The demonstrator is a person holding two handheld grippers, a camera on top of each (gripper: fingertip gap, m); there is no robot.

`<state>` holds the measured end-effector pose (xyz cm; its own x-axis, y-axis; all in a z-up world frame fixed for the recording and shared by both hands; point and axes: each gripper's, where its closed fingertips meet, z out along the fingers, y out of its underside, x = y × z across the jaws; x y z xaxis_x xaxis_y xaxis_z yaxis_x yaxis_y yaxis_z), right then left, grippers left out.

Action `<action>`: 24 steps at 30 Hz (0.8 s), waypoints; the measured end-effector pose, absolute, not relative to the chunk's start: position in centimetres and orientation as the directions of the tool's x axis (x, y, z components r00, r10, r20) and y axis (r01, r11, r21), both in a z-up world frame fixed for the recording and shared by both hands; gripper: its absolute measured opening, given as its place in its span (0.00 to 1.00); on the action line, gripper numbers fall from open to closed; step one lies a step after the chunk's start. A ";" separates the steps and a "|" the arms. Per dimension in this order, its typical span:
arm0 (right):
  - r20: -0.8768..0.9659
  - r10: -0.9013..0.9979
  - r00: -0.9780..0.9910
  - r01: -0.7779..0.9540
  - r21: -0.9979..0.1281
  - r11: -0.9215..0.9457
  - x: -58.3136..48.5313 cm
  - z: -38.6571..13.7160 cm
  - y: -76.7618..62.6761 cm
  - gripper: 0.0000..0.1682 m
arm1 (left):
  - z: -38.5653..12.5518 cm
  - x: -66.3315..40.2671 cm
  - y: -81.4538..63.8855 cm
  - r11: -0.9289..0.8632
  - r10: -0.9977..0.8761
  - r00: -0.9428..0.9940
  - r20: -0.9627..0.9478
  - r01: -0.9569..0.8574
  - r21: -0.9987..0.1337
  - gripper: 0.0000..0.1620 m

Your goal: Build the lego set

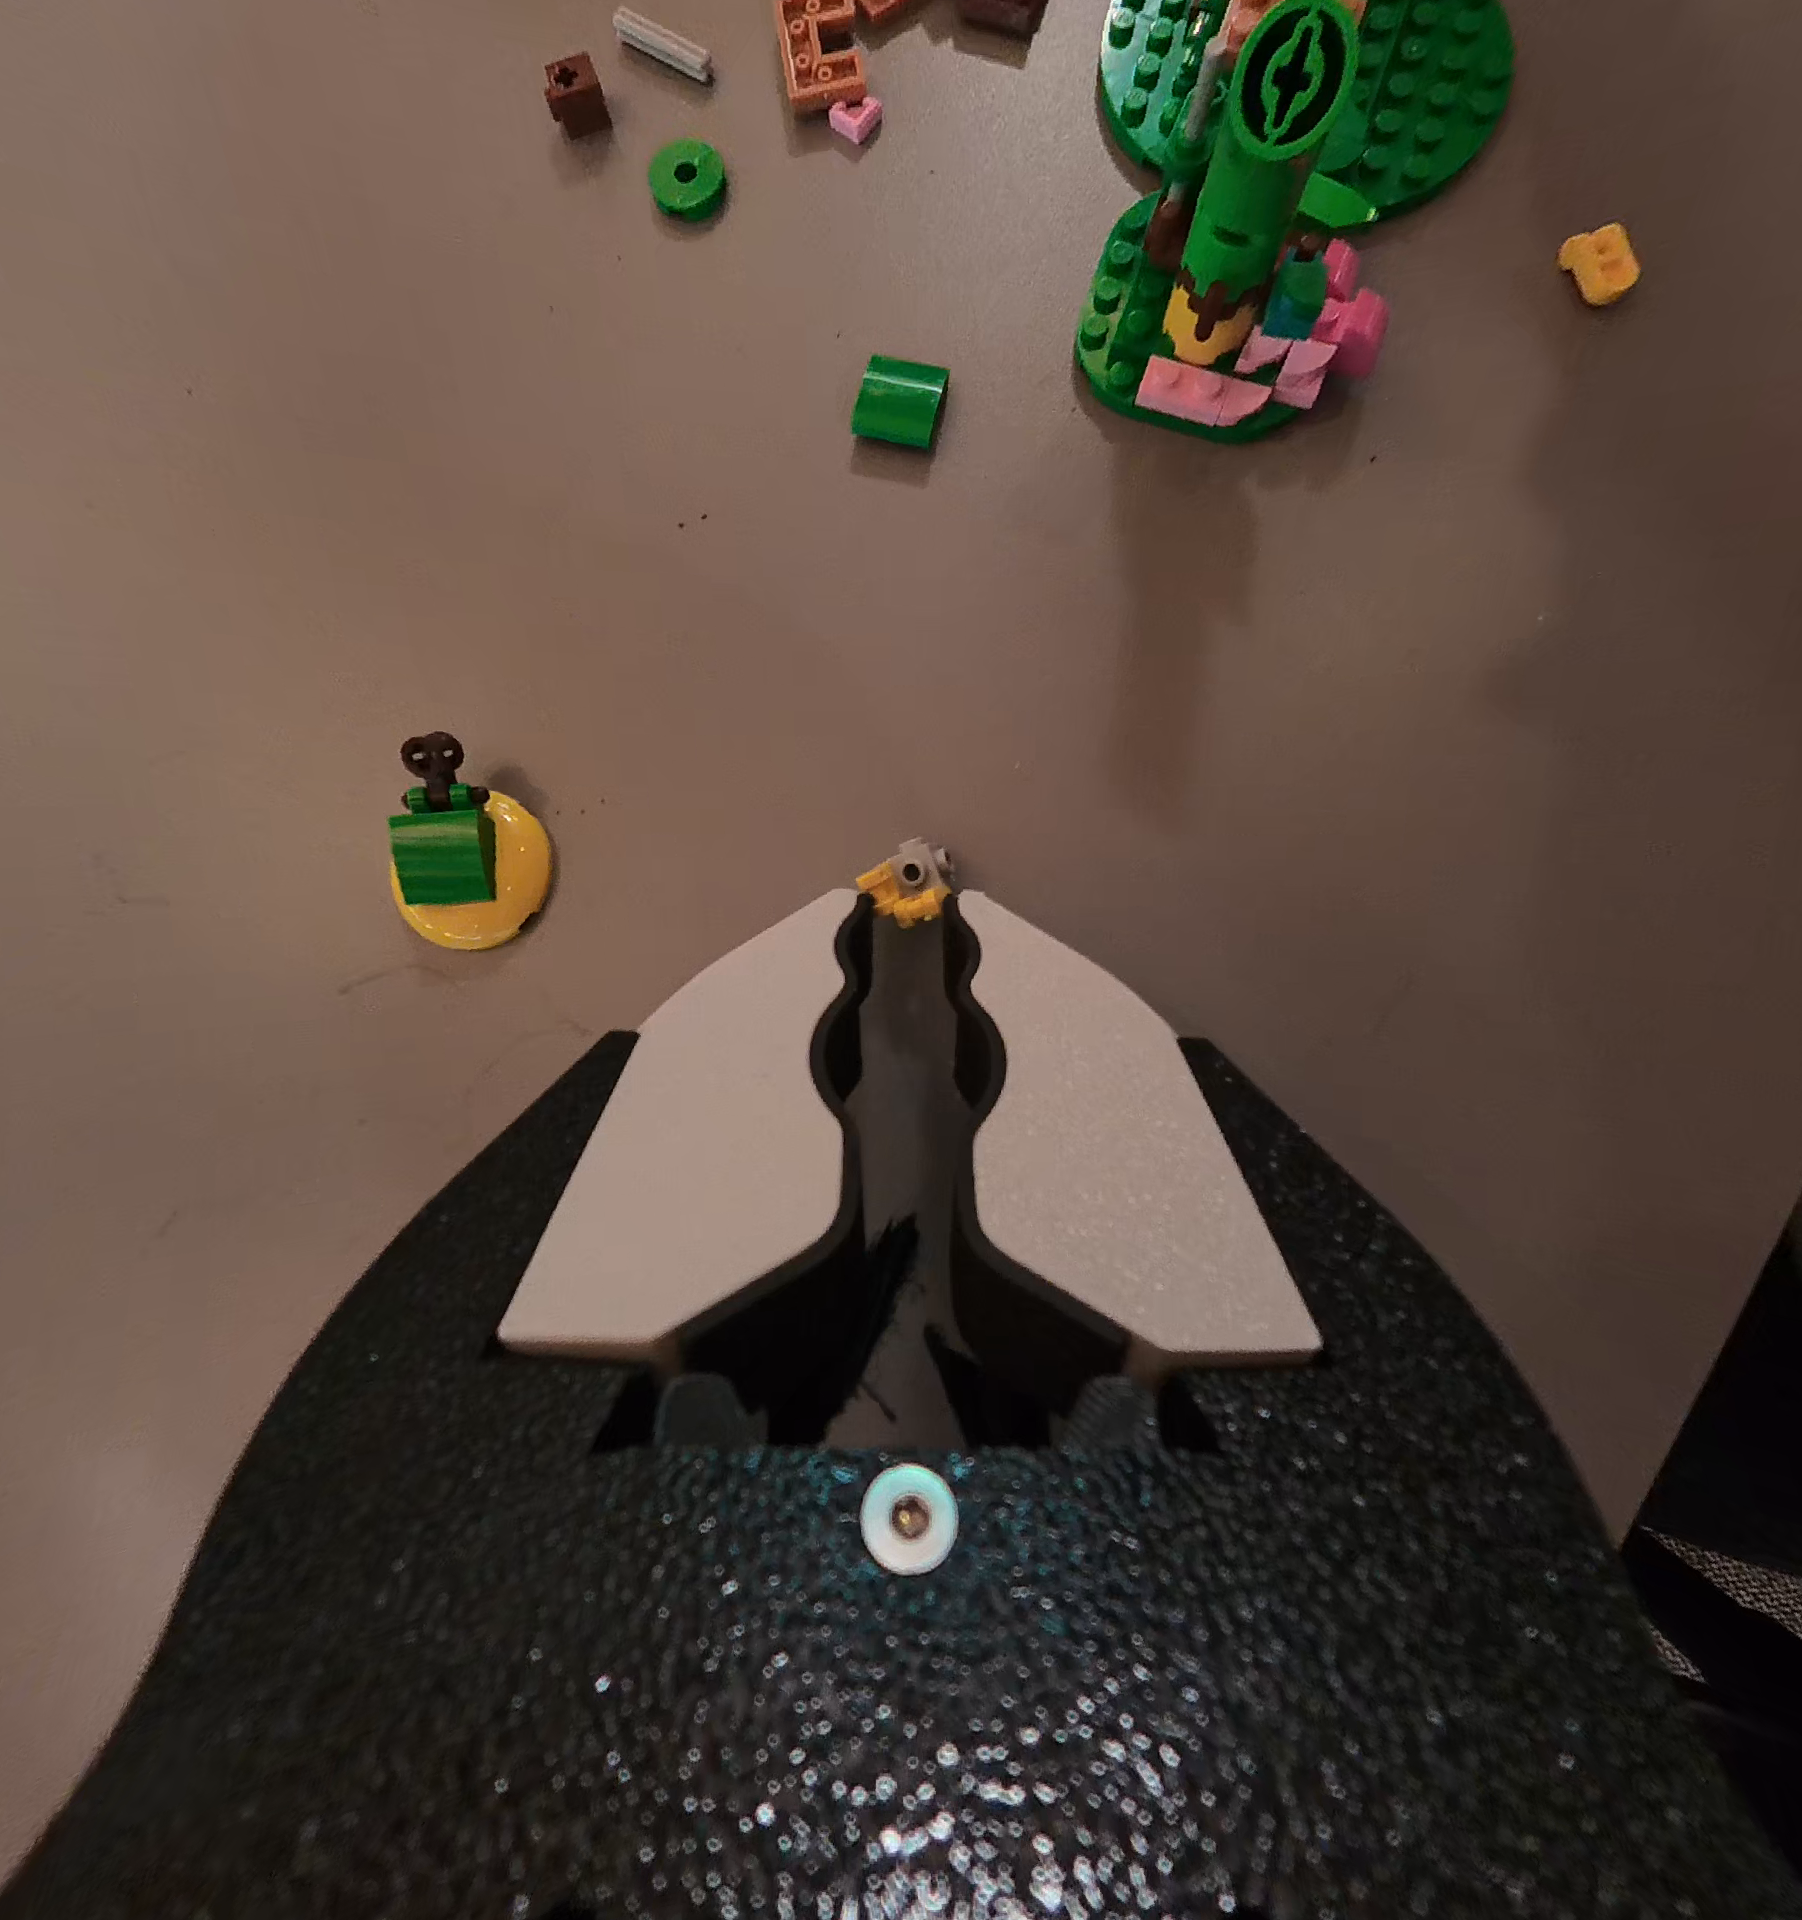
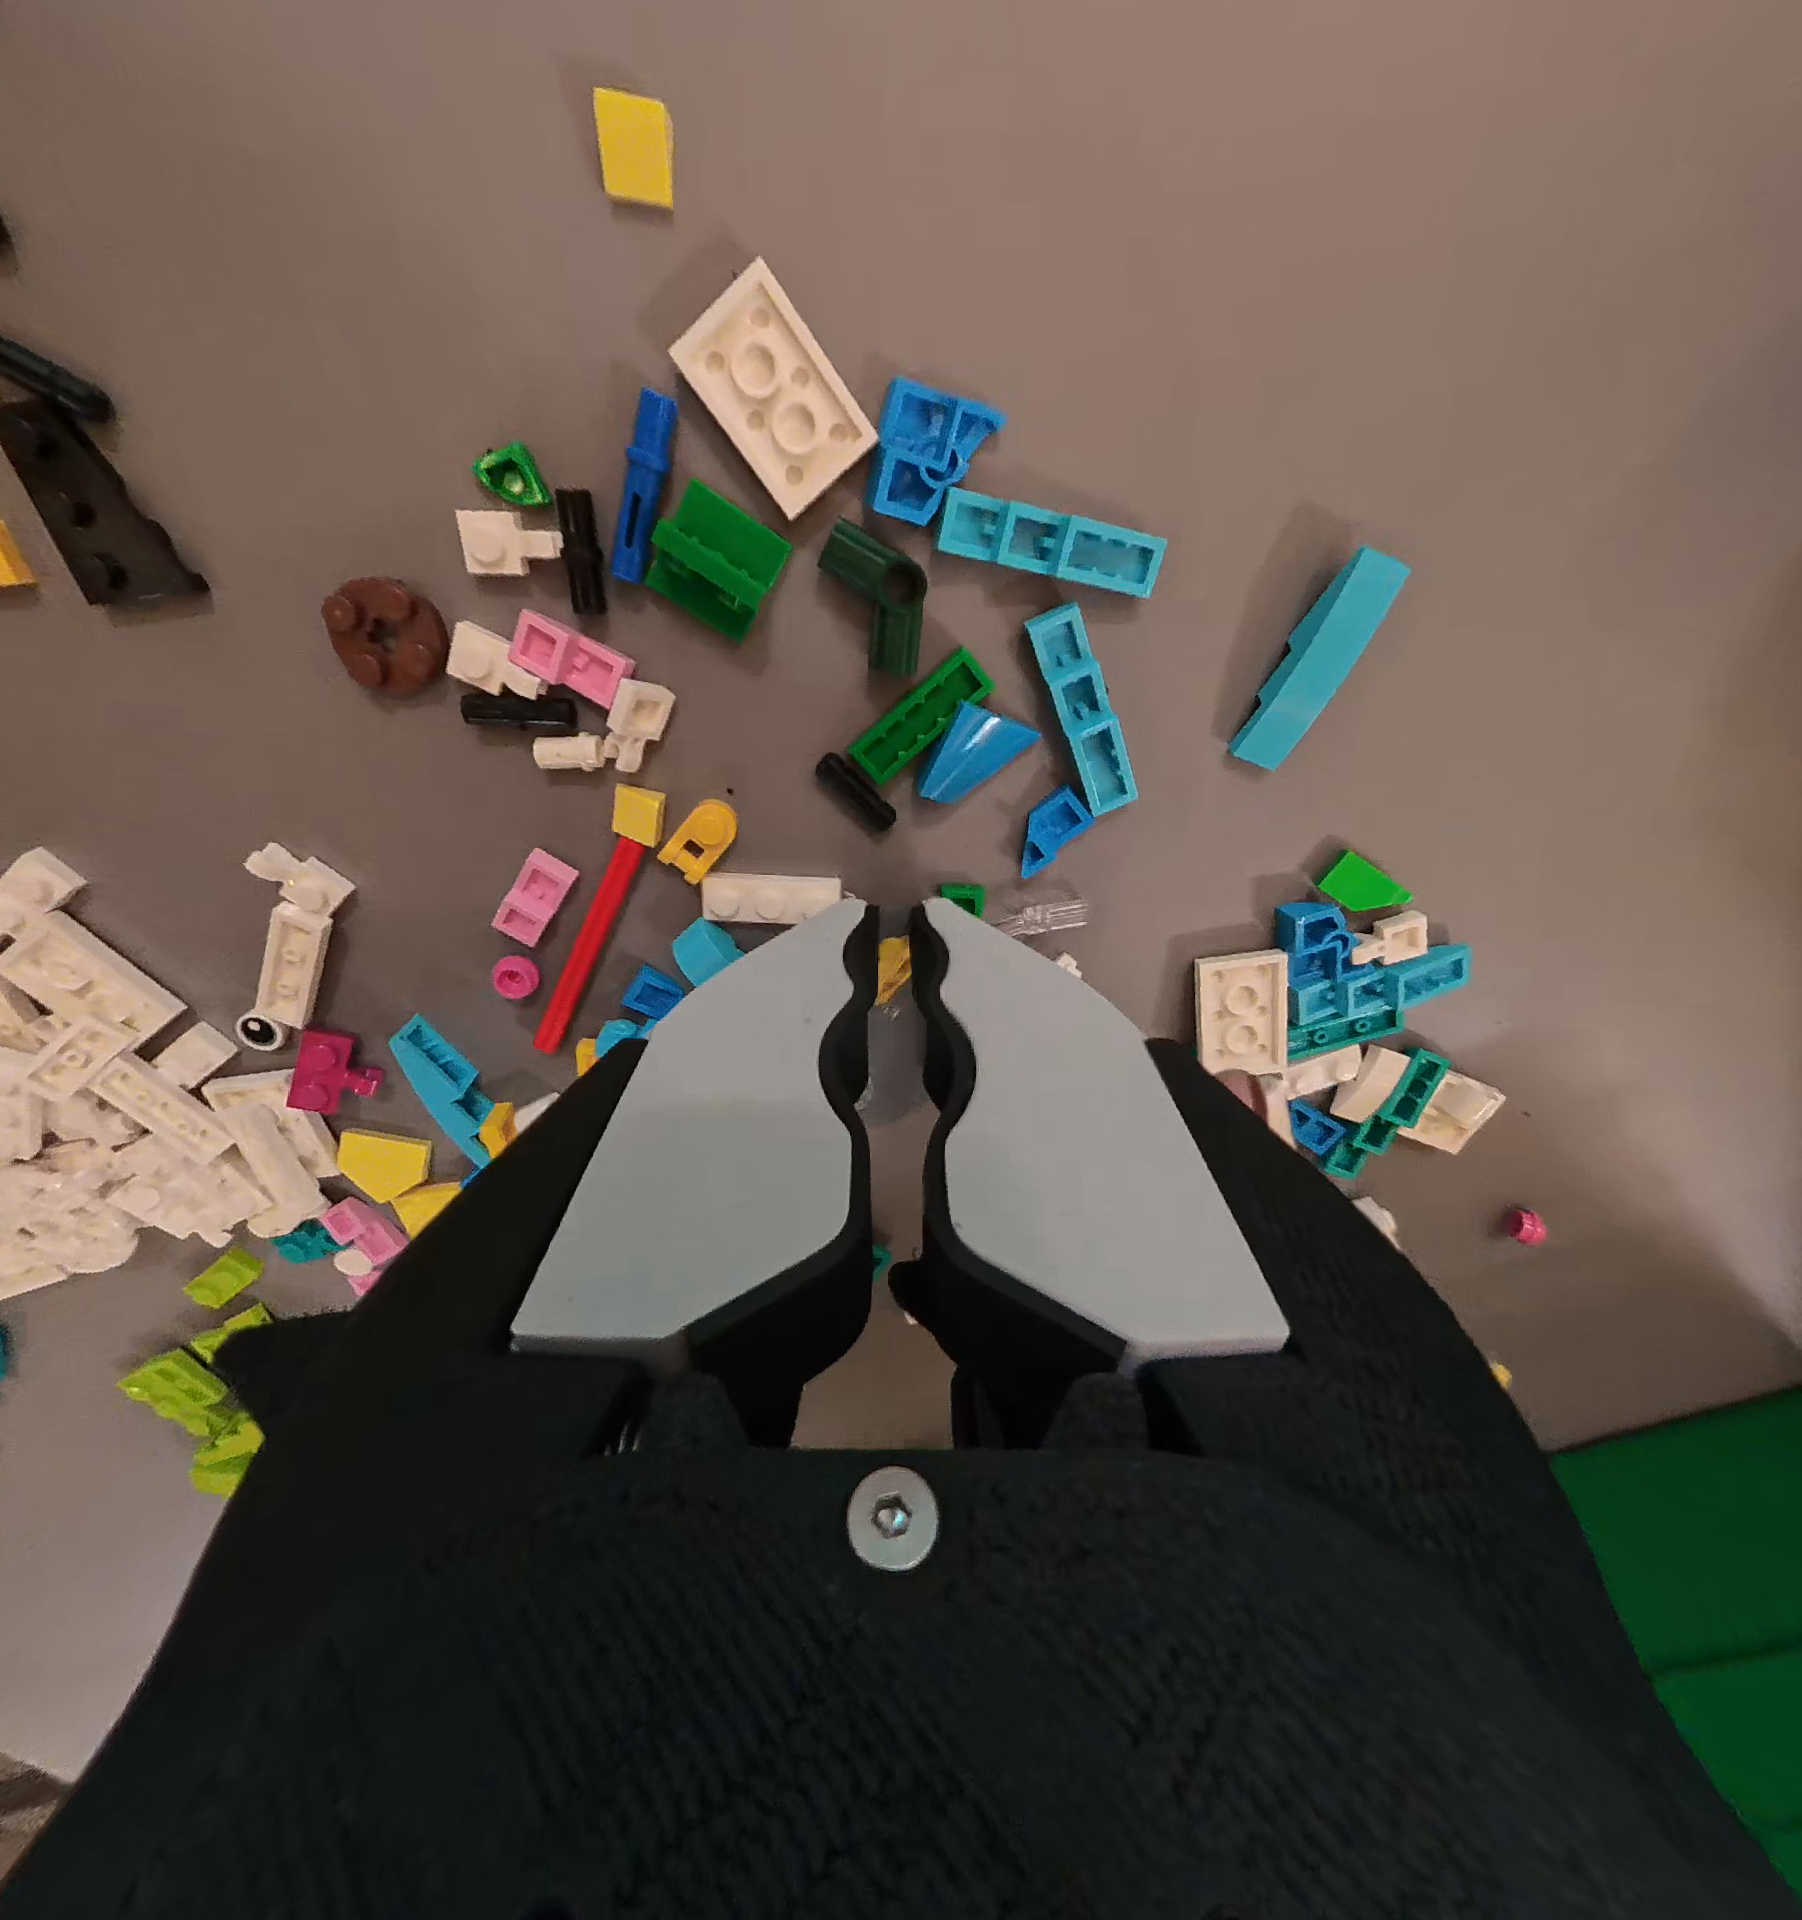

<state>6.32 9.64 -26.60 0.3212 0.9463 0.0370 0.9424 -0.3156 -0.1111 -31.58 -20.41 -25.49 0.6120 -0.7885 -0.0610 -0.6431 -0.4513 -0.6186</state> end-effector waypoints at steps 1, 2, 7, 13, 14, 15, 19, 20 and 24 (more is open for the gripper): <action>0.035 0.944 0.329 0.940 -0.111 -0.323 6.4 -26.6 9.6 0.02 | -25.5 -31.6 -20.4 -0.451 -0.789 0.612 -0.061 -0.643 -0.619 0.08; 0.033 0.940 0.340 0.937 -0.103 -0.335 6.6 -26.6 9.6 0.02 | -25.5 -31.6 -20.4 -0.451 -0.789 0.612 -0.061 -0.643 -0.619 0.08; -0.069 0.832 0.550 0.822 -0.130 -0.554 6.5 -25.8 9.6 0.03 | -25.5 -31.5 -20.4 -0.450 -0.790 0.611 -0.062 -0.645 -0.618 0.08; -0.133 0.678 0.723 0.675 -0.074 -0.734 6.8 -25.3 9.4 0.03 | -25.5 -31.5 -20.4 -0.448 -0.791 0.609 -0.065 -0.648 -0.616 0.08; -0.119 0.672 0.731 0.670 -0.065 -0.740 6.9 -25.3 9.4 0.04 | -25.5 -31.5 -20.4 -0.447 -0.791 0.608 -0.065 -0.648 -0.617 0.08; -0.105 0.667 0.737 0.665 -0.056 -0.744 7.1 -25.3 9.4 0.05 | -25.5 -31.5 -20.4 -0.447 -0.791 0.608 -0.065 -0.648 -0.617 0.08; -0.062 0.672 0.738 0.672 -0.033 -0.740 7.5 -25.6 9.5 0.09 | -25.5 -31.4 -20.4 -0.443 -0.794 0.605 -0.063 -0.647 -0.621 0.08; -0.056 0.677 0.734 0.677 -0.021 -0.736 7.6 -25.8 9.3 0.09 | -25.5 -31.3 -20.4 -0.442 -0.795 0.604 -0.060 -0.644 -0.624 0.08; -0.045 0.691 0.721 0.691 -0.029 -0.723 7.5 -26.1 9.3 0.01 | -25.5 -31.2 -20.4 -0.439 -0.796 0.603 -0.060 -0.642 -0.629 0.08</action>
<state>7.52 9.33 -26.09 0.7213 0.6912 -0.0445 0.6907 -0.7226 -0.0289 -31.24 -20.36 -25.52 0.6026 -0.7958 -0.0599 -0.6421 -0.4389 -0.6285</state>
